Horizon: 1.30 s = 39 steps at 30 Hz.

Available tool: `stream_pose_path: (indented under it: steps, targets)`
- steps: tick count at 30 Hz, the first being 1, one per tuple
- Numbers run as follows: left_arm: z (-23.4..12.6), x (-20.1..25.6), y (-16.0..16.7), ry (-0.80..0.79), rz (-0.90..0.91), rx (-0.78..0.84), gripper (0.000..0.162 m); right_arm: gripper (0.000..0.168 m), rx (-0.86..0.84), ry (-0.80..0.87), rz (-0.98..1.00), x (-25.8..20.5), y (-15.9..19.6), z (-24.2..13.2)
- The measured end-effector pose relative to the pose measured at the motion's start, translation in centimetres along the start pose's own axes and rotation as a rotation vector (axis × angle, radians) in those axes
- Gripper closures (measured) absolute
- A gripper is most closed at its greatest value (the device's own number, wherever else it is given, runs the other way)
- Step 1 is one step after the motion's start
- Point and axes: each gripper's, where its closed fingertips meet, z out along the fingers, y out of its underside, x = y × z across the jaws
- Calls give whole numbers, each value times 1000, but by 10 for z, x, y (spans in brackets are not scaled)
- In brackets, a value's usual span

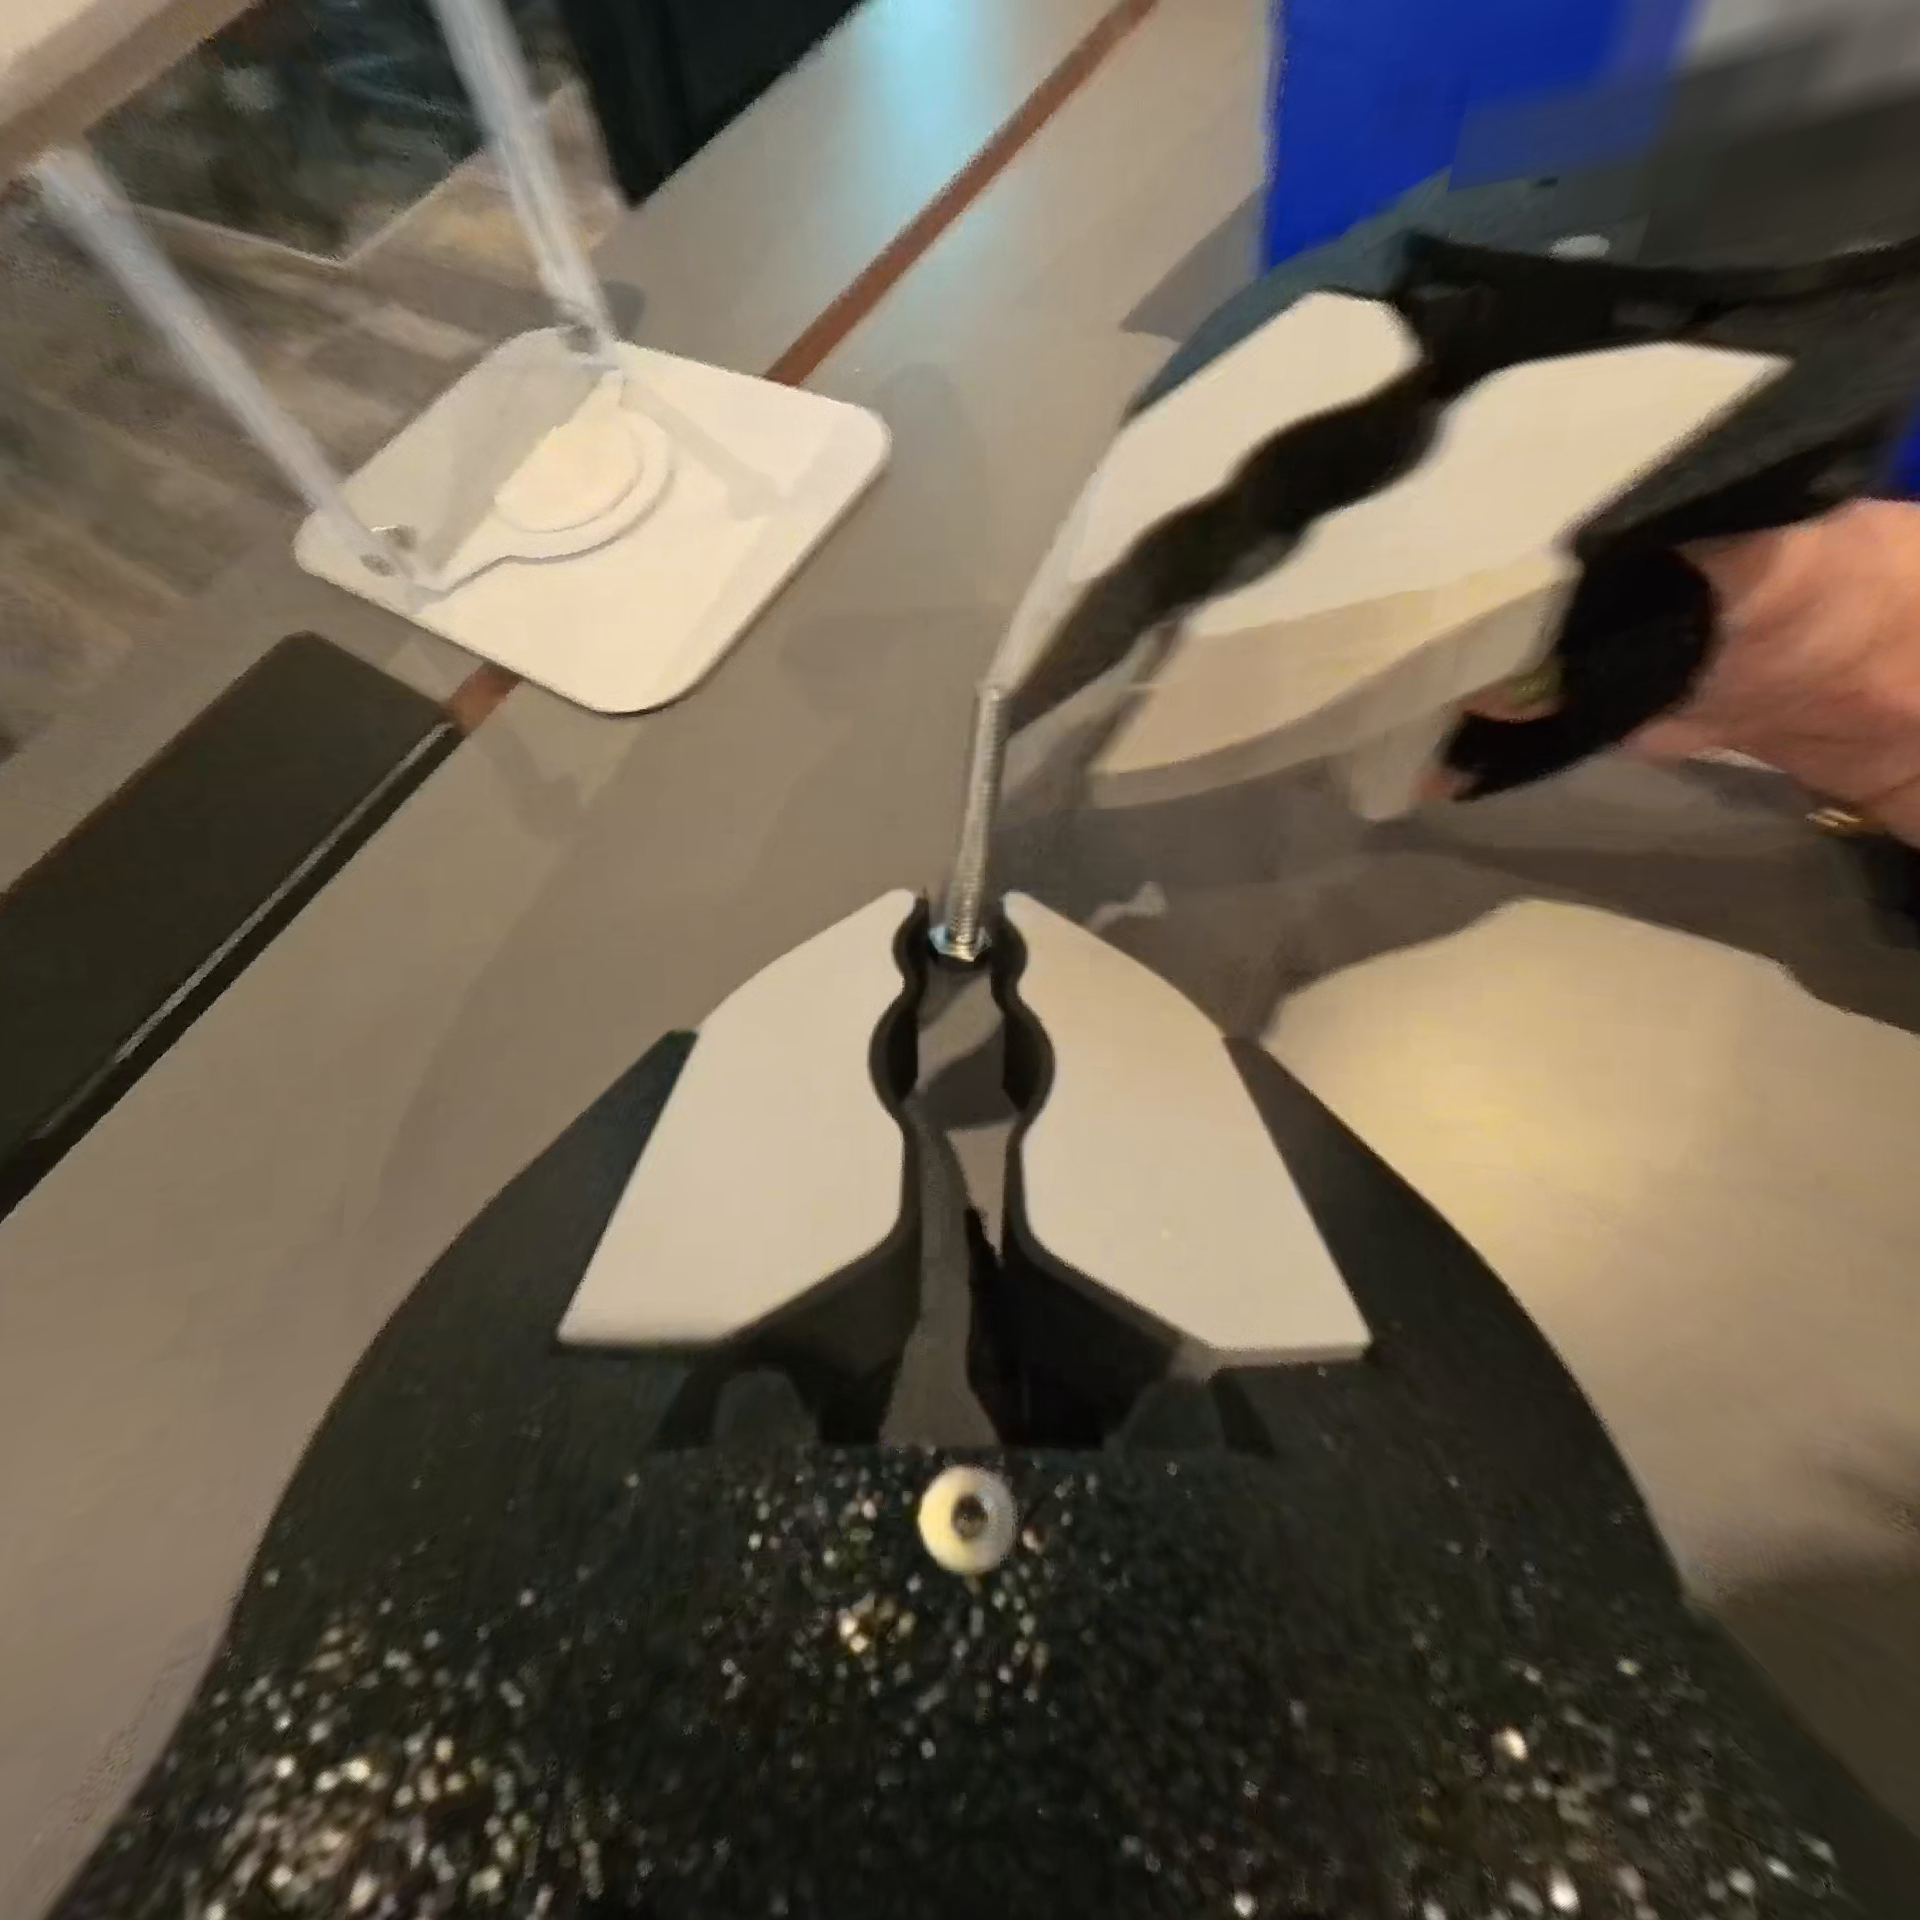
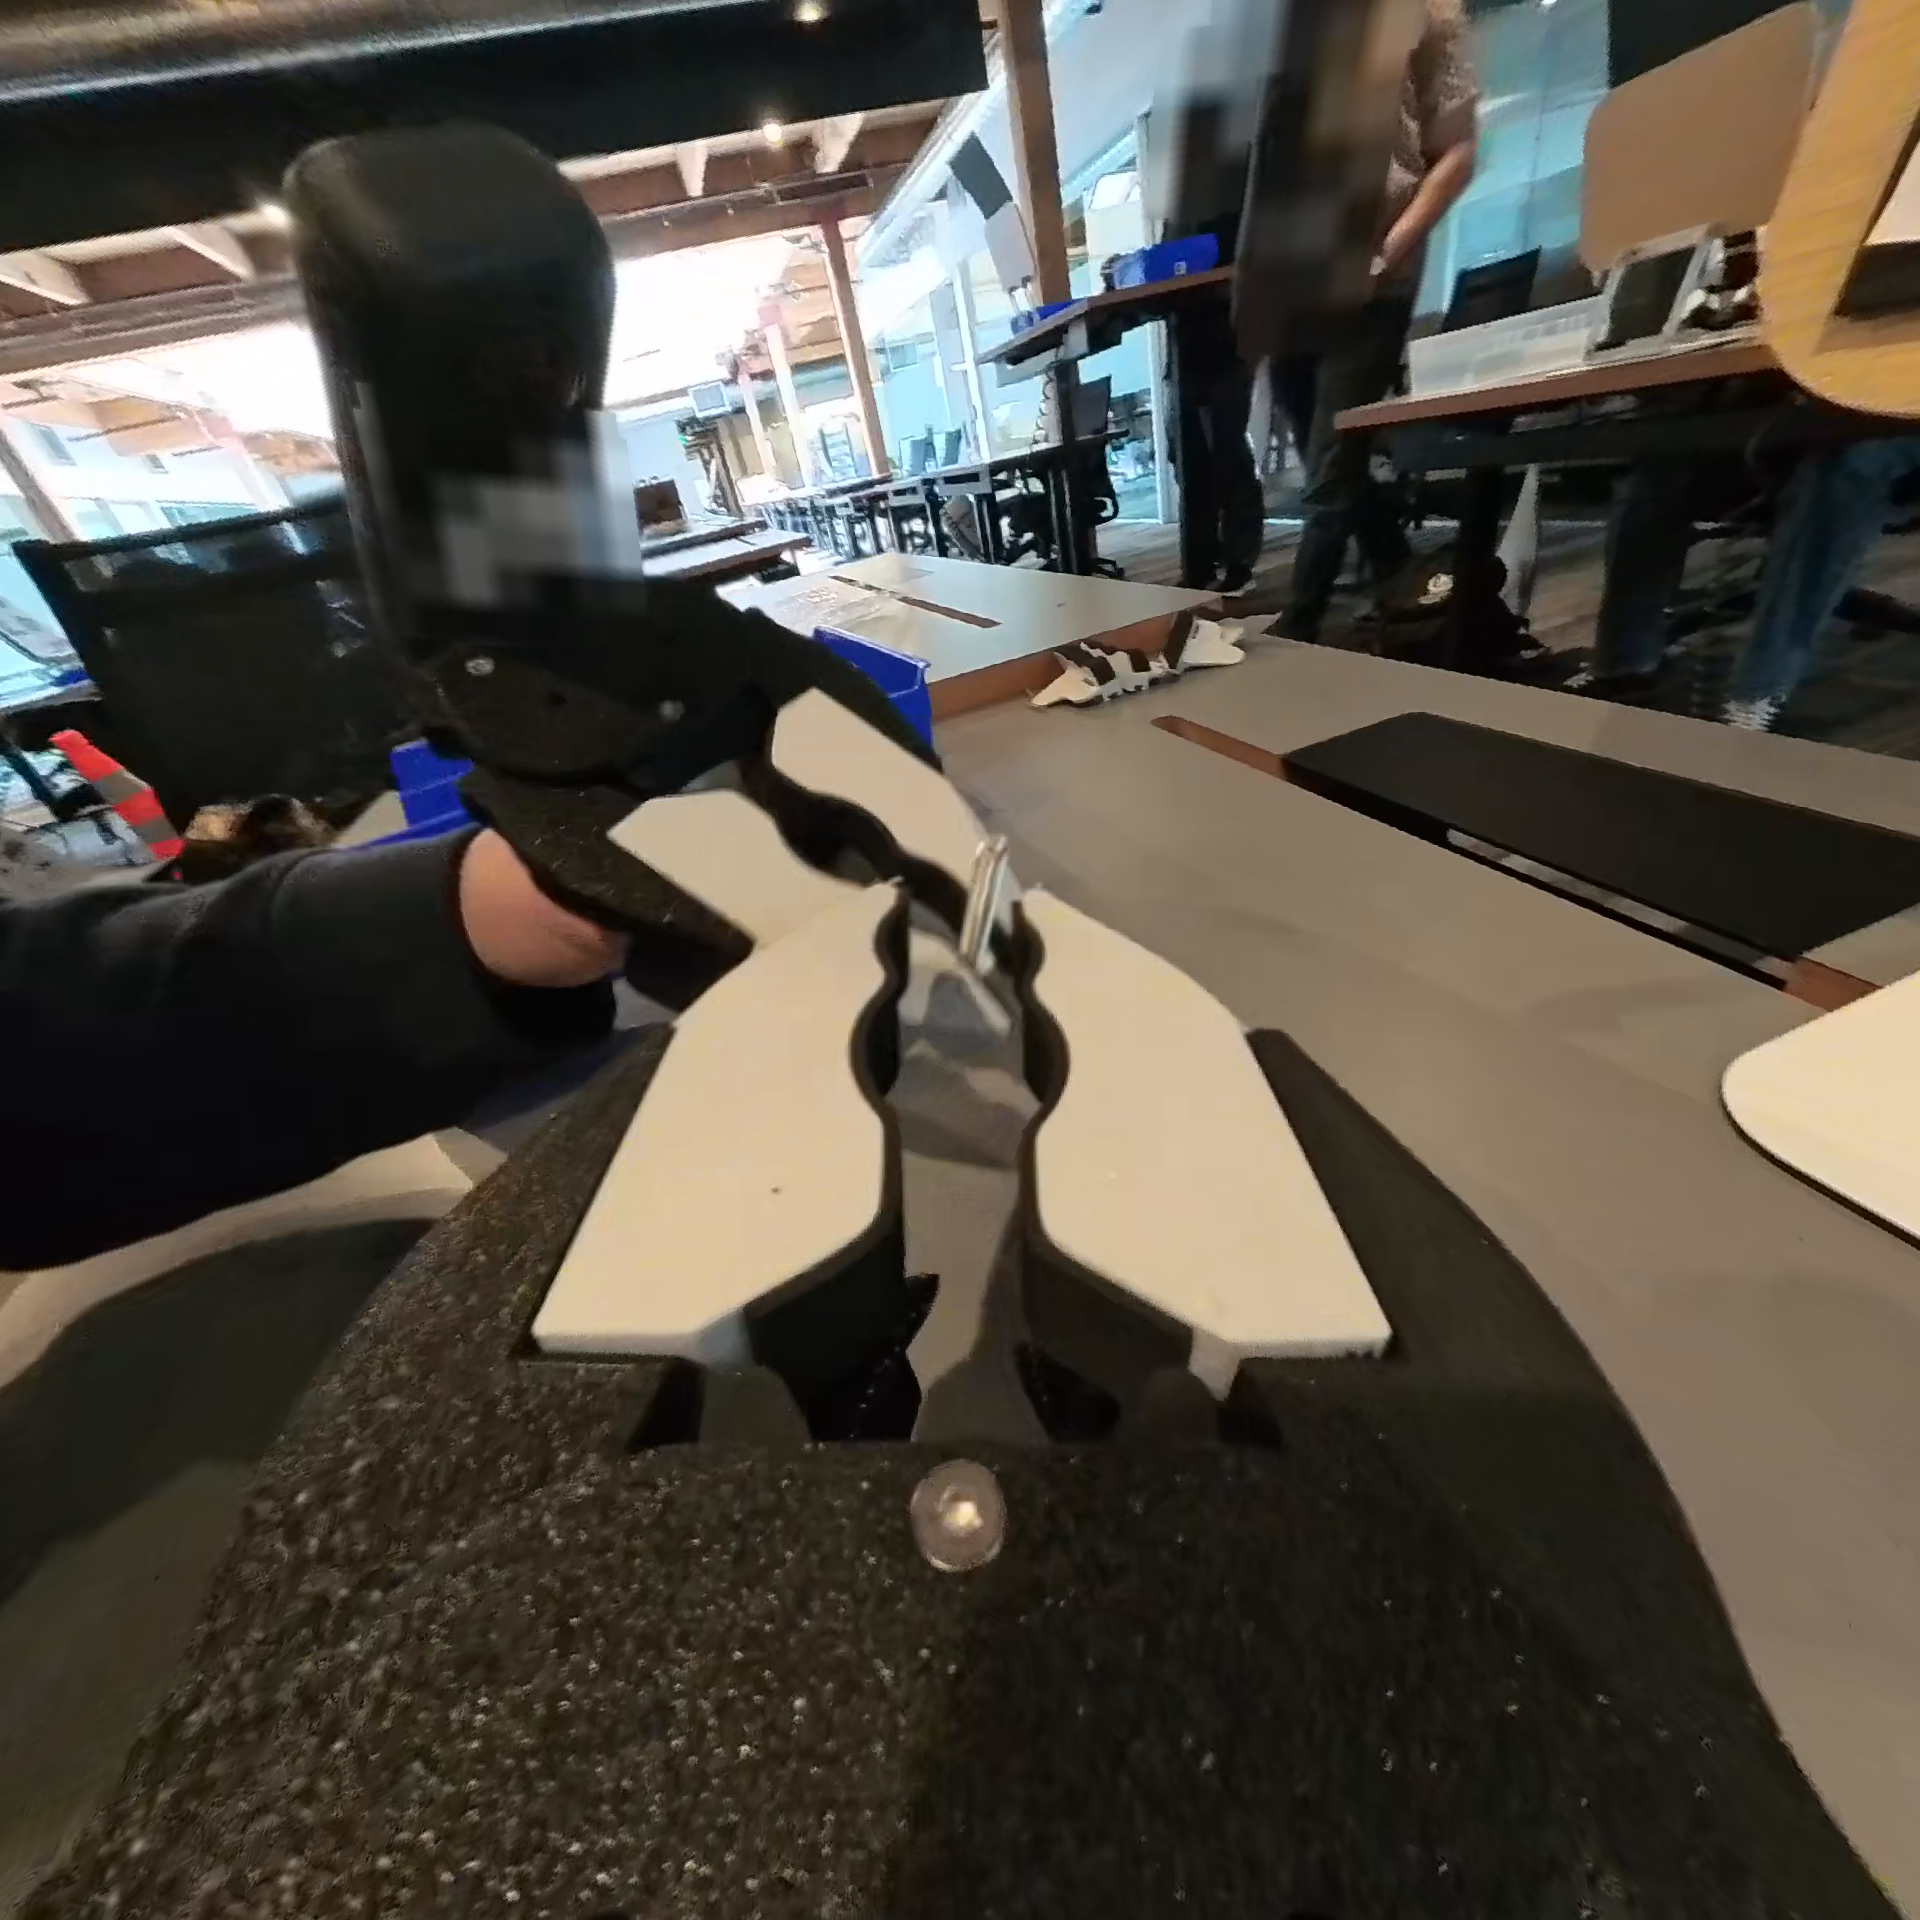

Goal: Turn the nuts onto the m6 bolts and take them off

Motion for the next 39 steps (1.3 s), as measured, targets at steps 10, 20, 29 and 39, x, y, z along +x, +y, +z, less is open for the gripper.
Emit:
stream_pose_path:
  steps: [10,20,29,39]
  targets:
    - [-25,-66,24,-408,-209,260,151,144,-515,-212,-225,-41,89,17]
    - [-39,-77,26,-518,-160,286,151,147,-750,-227,-336,-46,131,21]
    - [-35,-71,28,-467,-179,298,151,158,-706,-163,-299,-36,123,21]
    - [-8,-10,5,-133,9,363,151,158,-82,45,-168,-1,11,-5]
